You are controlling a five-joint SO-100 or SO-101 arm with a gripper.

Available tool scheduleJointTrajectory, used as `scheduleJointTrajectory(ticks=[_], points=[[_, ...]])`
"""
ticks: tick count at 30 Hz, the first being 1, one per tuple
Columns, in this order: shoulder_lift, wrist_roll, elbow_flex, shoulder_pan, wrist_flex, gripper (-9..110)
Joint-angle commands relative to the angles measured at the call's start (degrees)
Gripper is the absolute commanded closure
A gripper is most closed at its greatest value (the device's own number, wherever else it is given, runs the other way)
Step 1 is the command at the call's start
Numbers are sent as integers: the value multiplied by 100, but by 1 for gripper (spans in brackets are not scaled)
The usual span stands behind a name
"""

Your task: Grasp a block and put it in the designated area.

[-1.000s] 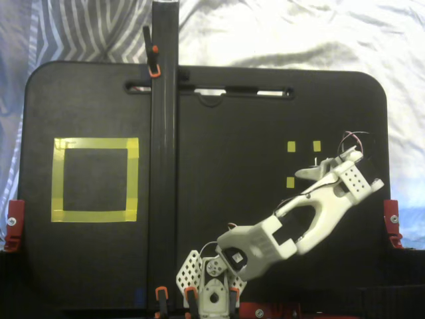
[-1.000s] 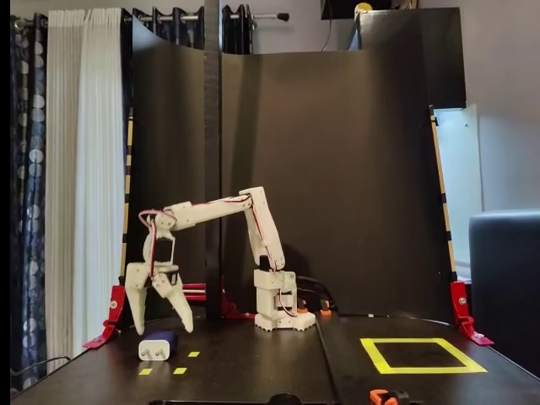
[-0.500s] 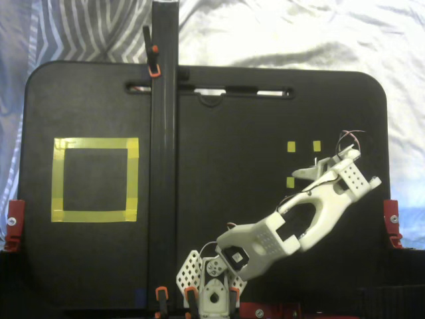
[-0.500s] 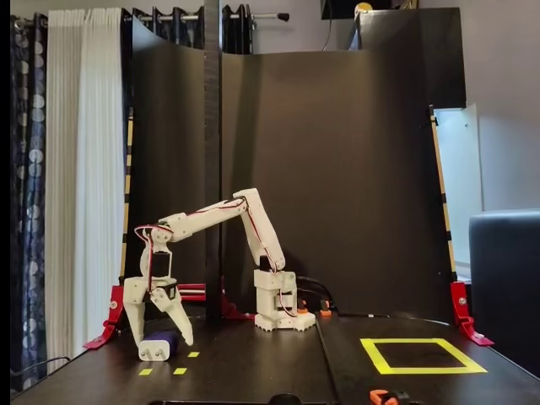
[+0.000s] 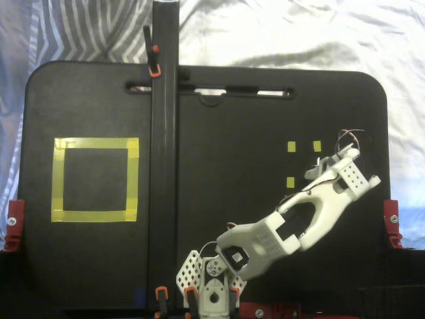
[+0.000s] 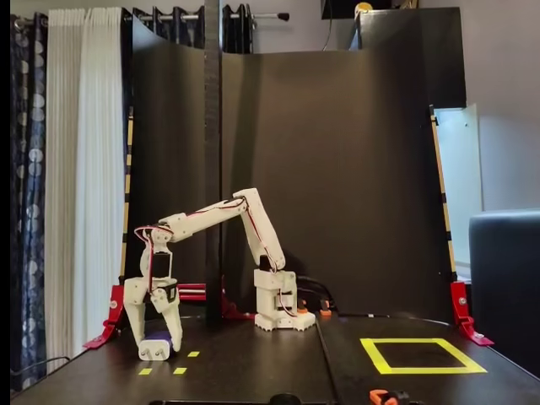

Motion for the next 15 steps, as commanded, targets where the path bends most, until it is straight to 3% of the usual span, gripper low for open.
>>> scheduleJointTrajectory(ticks=[1,15], points=[[26,-35,-114,-18,-9,80],[562,-9,-123,-105,483,80]])
